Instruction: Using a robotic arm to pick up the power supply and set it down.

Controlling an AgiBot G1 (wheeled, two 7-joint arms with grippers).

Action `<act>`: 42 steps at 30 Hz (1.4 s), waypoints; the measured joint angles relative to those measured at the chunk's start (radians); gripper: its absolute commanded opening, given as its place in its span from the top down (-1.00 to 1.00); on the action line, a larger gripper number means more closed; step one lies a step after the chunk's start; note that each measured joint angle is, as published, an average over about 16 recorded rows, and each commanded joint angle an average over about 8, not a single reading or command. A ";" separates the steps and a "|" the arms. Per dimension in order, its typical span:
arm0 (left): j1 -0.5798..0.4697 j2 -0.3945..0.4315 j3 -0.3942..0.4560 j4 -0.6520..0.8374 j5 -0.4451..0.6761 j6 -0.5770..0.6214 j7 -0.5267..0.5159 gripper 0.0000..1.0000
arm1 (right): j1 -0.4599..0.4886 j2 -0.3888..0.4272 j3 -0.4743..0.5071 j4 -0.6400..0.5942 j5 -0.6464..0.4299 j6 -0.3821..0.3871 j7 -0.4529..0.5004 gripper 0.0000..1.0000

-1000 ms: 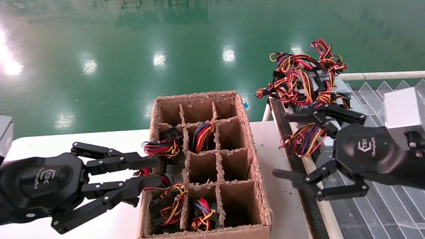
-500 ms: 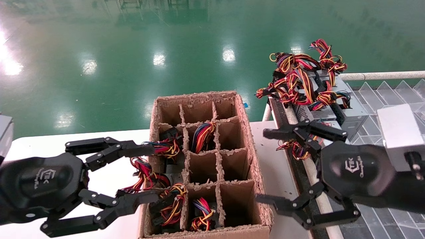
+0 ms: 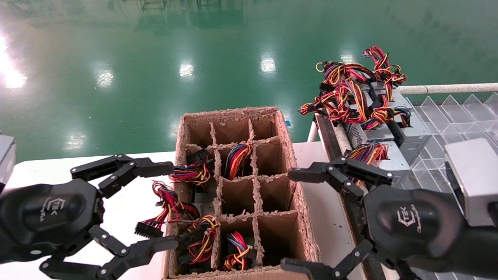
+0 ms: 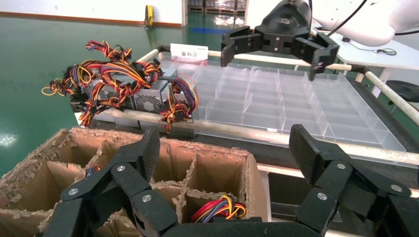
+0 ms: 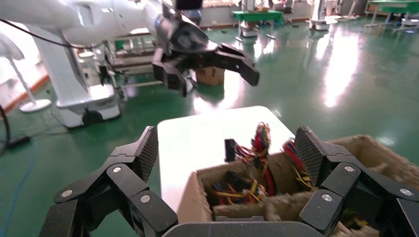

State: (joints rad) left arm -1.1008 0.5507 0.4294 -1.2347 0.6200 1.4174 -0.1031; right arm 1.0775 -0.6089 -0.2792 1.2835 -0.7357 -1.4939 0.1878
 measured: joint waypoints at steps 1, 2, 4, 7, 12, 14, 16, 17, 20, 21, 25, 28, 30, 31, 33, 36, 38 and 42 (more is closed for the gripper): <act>0.000 0.000 0.000 0.000 0.000 0.000 0.000 -1.00 | -0.002 -0.001 0.000 0.000 0.004 -0.001 0.000 -1.00; 0.000 0.000 0.000 0.000 0.000 0.000 0.000 -1.00 | -0.005 -0.003 0.000 0.000 0.007 -0.002 0.000 -1.00; 0.000 0.000 0.000 0.000 0.000 0.000 0.000 -1.00 | -0.008 -0.005 0.000 0.001 0.012 -0.003 -0.001 -1.00; 0.000 0.000 0.000 0.000 0.000 0.000 0.000 -1.00 | -0.010 -0.006 0.000 0.001 0.016 -0.004 -0.001 -1.00; 0.000 0.000 0.000 0.000 0.000 0.000 0.000 -1.00 | -0.010 -0.006 0.000 0.001 0.016 -0.004 -0.001 -1.00; 0.000 0.000 0.000 0.000 0.000 0.000 0.000 -1.00 | -0.009 -0.005 0.000 0.001 0.015 -0.004 -0.001 -1.00; 0.000 0.000 0.000 0.000 0.000 0.000 0.000 -1.00 | -0.008 -0.005 0.000 0.001 0.013 -0.004 -0.001 -1.00; 0.000 0.000 0.000 0.000 0.000 0.000 0.000 -1.00 | -0.008 -0.005 0.000 0.001 0.012 -0.004 -0.001 -1.00; 0.000 0.000 0.000 0.000 0.000 0.000 0.000 -1.00 | -0.006 -0.004 0.000 0.000 0.010 -0.003 -0.001 -1.00; 0.000 0.000 0.000 0.000 0.000 0.000 0.000 -1.00 | -0.006 -0.004 0.000 0.000 0.010 -0.003 -0.001 -1.00; 0.000 0.000 0.000 0.000 0.000 0.000 0.000 -1.00 | -0.005 -0.003 0.000 0.000 0.008 -0.003 -0.001 -1.00; 0.000 0.000 0.000 0.000 0.000 0.000 0.000 -1.00 | -0.005 -0.003 0.000 0.000 0.007 -0.002 0.000 -1.00; 0.000 0.000 0.000 0.000 0.000 0.000 0.000 -1.00 | -0.004 -0.003 0.000 0.000 0.007 -0.002 0.000 -1.00; 0.000 0.000 0.000 0.000 0.000 0.000 0.000 -1.00 | -0.004 -0.003 0.000 0.000 0.006 -0.002 0.000 -1.00; 0.000 0.000 0.000 0.000 0.000 0.000 0.000 -1.00 | -0.004 -0.003 0.000 0.000 0.006 -0.002 0.000 -1.00; 0.000 0.000 0.000 0.000 0.000 0.000 0.000 -1.00 | -0.004 -0.002 0.000 0.000 0.006 -0.002 0.000 -1.00; 0.000 0.000 0.000 0.000 0.000 0.000 0.000 -1.00 | -0.004 -0.002 0.000 0.000 0.005 -0.002 0.000 -1.00; 0.000 0.000 0.000 0.000 0.000 0.000 0.000 -1.00 | -0.003 -0.002 0.000 0.000 0.005 -0.001 0.000 -1.00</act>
State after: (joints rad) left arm -1.1007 0.5506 0.4293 -1.2346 0.6199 1.4173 -0.1031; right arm 1.0742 -0.6109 -0.2795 1.2839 -0.7307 -1.4953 0.1876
